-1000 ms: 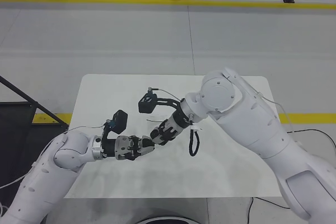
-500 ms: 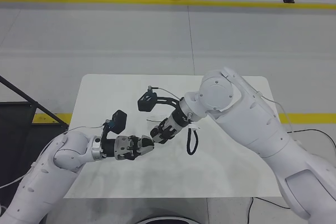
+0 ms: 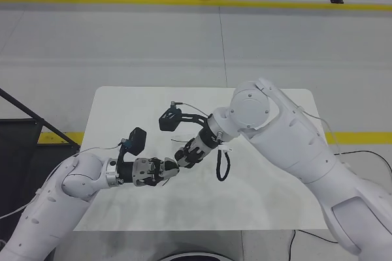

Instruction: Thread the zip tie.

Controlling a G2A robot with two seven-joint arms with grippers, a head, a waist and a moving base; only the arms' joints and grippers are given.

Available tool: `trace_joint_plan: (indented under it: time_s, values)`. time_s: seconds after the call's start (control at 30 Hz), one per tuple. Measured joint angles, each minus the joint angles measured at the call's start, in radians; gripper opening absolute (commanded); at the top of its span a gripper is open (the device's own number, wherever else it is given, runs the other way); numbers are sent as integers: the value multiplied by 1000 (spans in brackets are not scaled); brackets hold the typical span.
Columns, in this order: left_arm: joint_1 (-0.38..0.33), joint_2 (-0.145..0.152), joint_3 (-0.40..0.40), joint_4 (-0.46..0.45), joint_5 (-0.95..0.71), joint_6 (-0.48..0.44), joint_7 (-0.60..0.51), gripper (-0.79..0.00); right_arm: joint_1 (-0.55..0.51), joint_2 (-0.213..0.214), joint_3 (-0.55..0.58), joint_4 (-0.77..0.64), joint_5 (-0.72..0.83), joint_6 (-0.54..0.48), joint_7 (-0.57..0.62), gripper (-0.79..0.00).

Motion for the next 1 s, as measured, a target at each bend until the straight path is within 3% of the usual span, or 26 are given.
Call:
trace_joint_plan:
  time_s: [0.07,0.2,0.27,0.3,0.37,0.4,0.67,0.87,1.0]
  values:
    - [-2,1,3,3,3,0,3,-785,1,-1,0,1,0,-2,1,-785]
    - [-7,2,8,7,6,0,10,-785,1,-3,-1,3,-1,-3,3,-785]
    - [-8,3,10,8,8,0,15,-785,1,-3,-1,4,-1,-3,4,-597]
    - [-8,3,11,9,9,0,21,-785,1,-3,0,5,-1,-4,3,-354]
    - [-9,3,9,16,10,0,35,-785,0,-3,4,6,1,-4,1,-68]
    - [-9,3,7,19,10,0,42,-785,-2,-2,6,6,1,-5,0,0]
    - [-1,-1,-23,48,6,0,145,-785,-51,24,72,-30,-22,-37,-67,0]
    - [29,-13,-66,53,2,5,322,-785,-149,55,145,-104,-67,-56,-196,0]
    - [32,-13,-67,52,3,3,332,-785,-145,55,144,-103,-65,-56,-192,0]
